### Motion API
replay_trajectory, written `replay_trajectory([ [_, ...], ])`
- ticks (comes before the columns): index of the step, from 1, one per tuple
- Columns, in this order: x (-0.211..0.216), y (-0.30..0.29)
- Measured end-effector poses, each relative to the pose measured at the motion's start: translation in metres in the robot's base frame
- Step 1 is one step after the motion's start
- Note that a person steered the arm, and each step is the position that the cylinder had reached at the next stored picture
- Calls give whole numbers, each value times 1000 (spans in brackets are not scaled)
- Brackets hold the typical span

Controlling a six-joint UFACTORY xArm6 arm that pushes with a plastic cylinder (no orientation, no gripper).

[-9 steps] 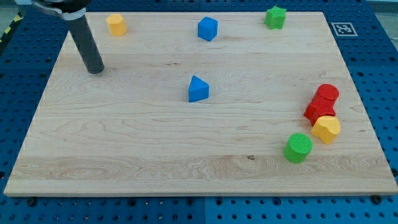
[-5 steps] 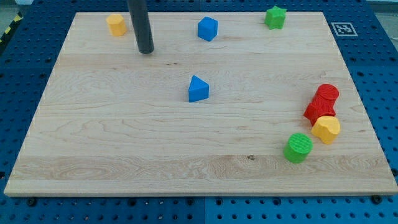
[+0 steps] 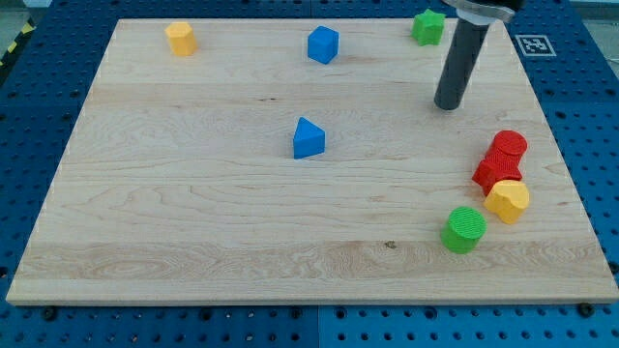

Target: Place your arm below the blue triangle

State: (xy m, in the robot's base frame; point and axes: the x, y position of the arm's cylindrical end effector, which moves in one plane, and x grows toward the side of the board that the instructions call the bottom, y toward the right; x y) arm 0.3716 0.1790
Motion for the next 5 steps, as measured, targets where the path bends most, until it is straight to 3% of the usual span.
replay_trajectory([
  [1,-1,-10],
  [3,-3,-244],
  [4,0,-333],
  [5,53,-357],
])
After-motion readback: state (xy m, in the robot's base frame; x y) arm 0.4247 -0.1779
